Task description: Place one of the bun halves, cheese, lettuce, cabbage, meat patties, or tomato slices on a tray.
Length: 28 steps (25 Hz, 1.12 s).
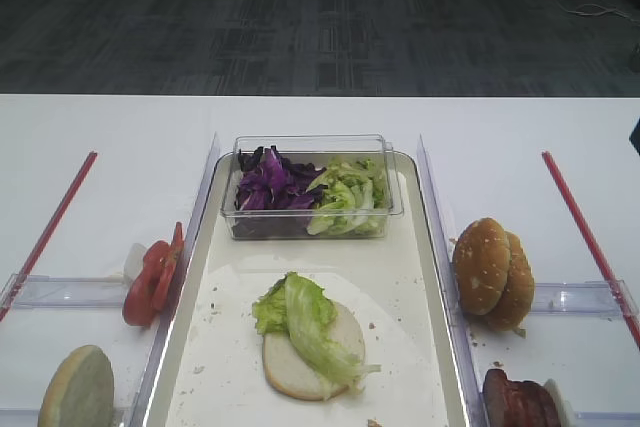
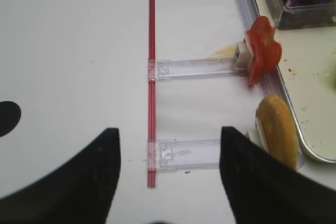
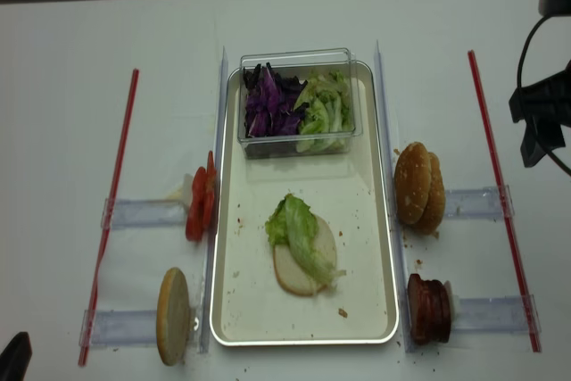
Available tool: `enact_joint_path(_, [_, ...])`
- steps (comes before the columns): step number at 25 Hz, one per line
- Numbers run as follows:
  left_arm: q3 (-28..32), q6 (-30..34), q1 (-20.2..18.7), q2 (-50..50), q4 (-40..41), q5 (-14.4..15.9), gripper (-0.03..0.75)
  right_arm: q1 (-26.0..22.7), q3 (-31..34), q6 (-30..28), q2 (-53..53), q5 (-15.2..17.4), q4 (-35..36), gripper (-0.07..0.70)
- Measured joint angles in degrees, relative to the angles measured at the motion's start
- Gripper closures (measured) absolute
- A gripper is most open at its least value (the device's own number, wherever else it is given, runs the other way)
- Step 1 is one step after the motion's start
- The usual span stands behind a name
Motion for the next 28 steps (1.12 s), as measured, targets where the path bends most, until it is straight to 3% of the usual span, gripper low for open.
enact_joint_path(13, [0.00,0.00,0.00,0.00,0.00,0.00,0.294,0.00,15.77,-0.03,-9.61,-5.07,0.00,0.151])
enact_joint_path(28, [0.00,0.00,0.00,0.00,0.00,0.00,0.294,0.00,27.81,-0.03,-26.65,-7.21,0.10,0.153])
